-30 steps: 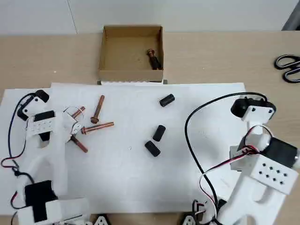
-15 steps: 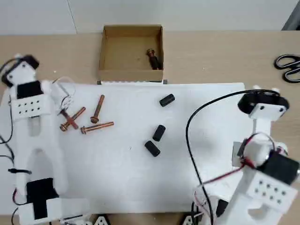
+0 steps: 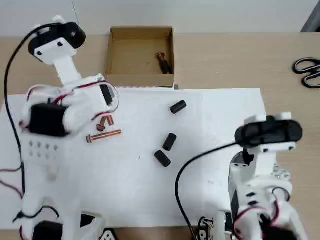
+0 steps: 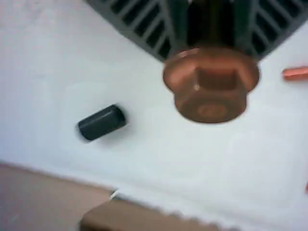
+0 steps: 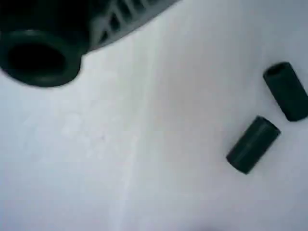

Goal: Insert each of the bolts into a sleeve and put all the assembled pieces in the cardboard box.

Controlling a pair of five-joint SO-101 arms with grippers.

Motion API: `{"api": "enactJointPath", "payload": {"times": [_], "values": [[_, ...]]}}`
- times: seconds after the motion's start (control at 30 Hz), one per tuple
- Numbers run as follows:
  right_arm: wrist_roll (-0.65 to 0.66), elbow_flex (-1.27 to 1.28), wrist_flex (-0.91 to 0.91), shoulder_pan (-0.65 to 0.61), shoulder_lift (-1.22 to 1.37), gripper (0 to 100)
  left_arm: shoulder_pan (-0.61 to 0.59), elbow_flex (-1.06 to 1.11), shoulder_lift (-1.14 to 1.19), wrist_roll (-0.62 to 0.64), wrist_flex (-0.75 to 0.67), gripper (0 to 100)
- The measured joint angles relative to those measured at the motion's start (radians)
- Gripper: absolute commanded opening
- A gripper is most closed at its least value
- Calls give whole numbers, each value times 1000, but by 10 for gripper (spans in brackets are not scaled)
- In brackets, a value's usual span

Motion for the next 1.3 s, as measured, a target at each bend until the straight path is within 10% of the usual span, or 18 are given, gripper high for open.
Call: {"api": "enactJointPath", "payload": {"times": [0.83, 1.3], "values": [[-14, 732, -528, -559, -396, 3, 186, 979, -704, 130, -664, 6], [-14, 845, -683, -792, -396, 3, 186, 1244, -862, 130, -810, 6]]}}
